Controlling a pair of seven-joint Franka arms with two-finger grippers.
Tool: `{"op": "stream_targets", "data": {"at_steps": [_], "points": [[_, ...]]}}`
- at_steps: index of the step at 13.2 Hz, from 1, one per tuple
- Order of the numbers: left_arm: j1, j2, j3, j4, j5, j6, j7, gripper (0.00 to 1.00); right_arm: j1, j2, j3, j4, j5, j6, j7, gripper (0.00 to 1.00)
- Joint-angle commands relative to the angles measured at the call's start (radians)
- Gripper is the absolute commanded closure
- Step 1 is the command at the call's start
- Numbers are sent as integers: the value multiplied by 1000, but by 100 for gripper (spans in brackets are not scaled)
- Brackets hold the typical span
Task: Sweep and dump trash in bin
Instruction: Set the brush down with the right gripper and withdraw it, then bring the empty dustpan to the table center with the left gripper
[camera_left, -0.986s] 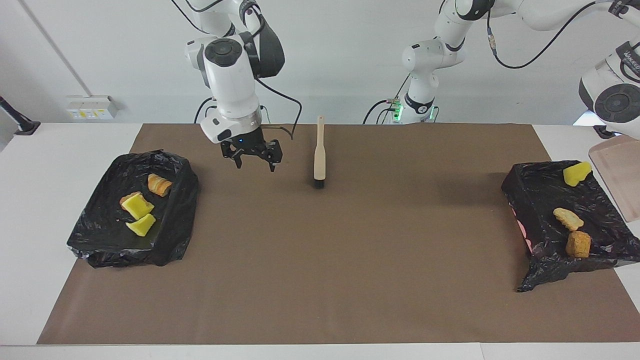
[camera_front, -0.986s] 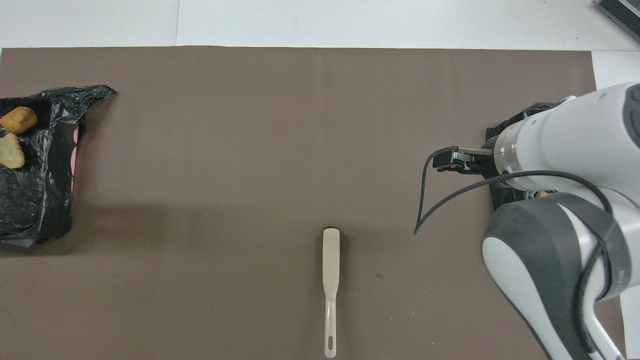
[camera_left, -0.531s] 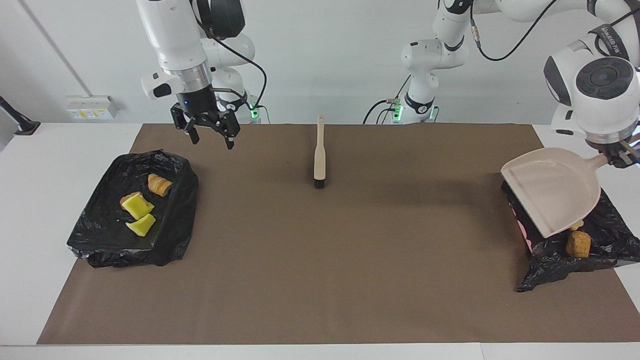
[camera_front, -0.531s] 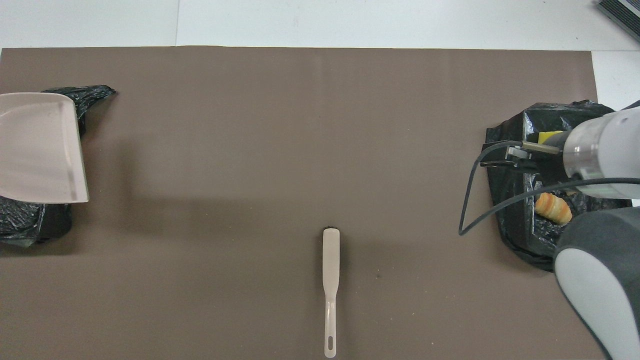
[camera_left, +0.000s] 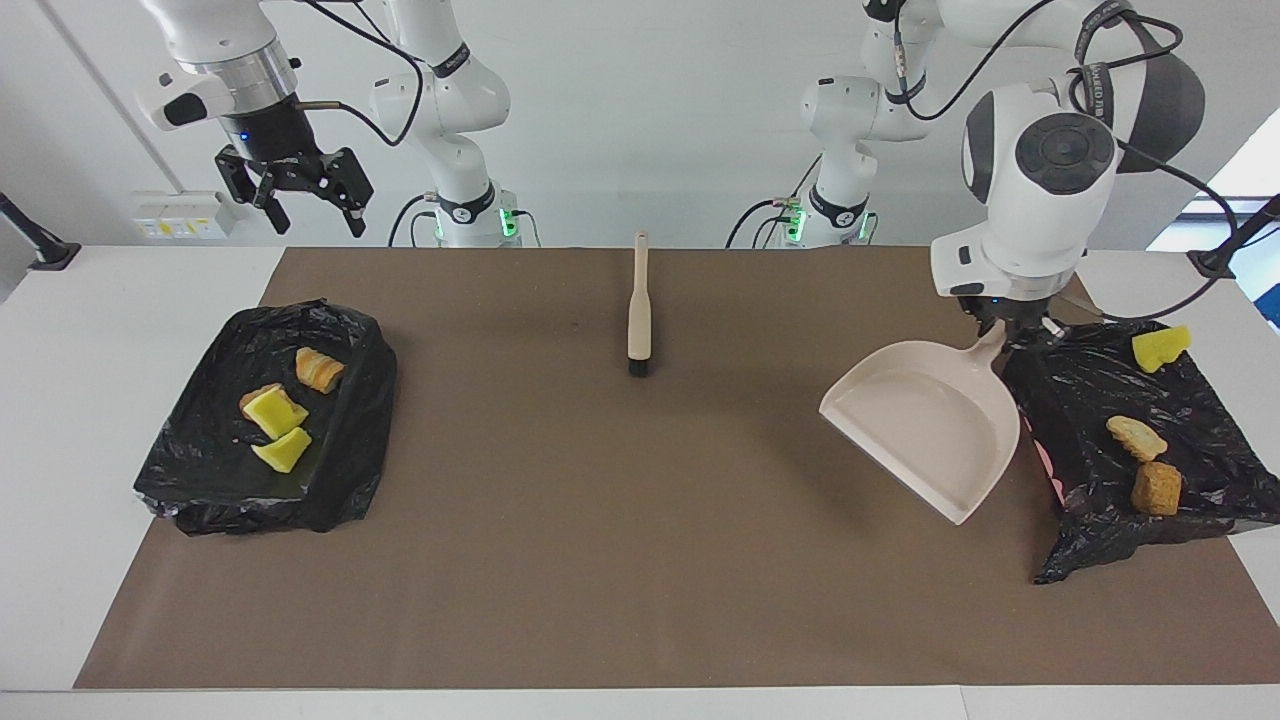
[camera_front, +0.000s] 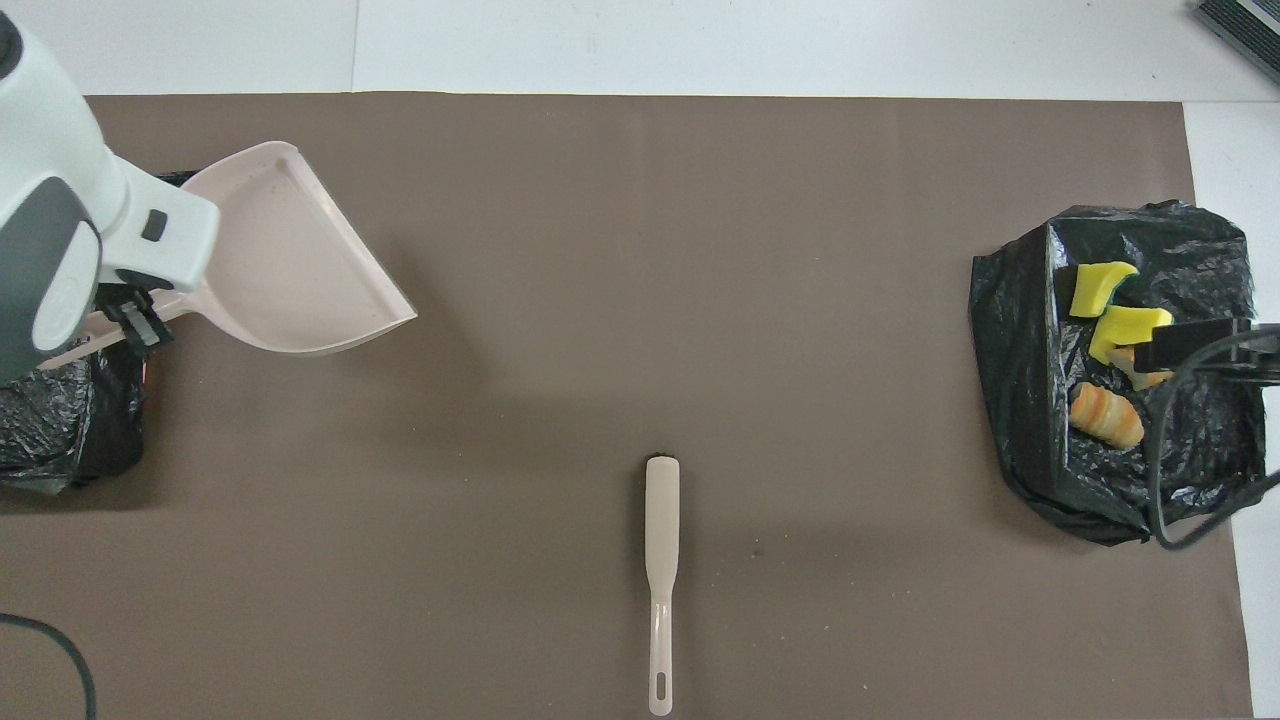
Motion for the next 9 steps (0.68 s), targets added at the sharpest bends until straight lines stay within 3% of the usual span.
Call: {"op": "stream_targets", "data": {"at_steps": [1, 3, 6, 9], "points": [[-93, 7, 14, -4, -93, 1, -272, 100, -3, -13, 18, -5, -11, -36, -65, 0], [-194, 93, 16, 14, -165, 44, -516, 100, 0, -2, 19, -1, -10, -80, -65, 0], [-287, 157, 17, 30, -251, 147, -759, 100, -14, 15, 13, 4, -5, -96, -59, 0], [-366, 219, 16, 54, -297, 248, -974, 100, -43, 84, 10, 100, 4, -119, -59, 0]]}}
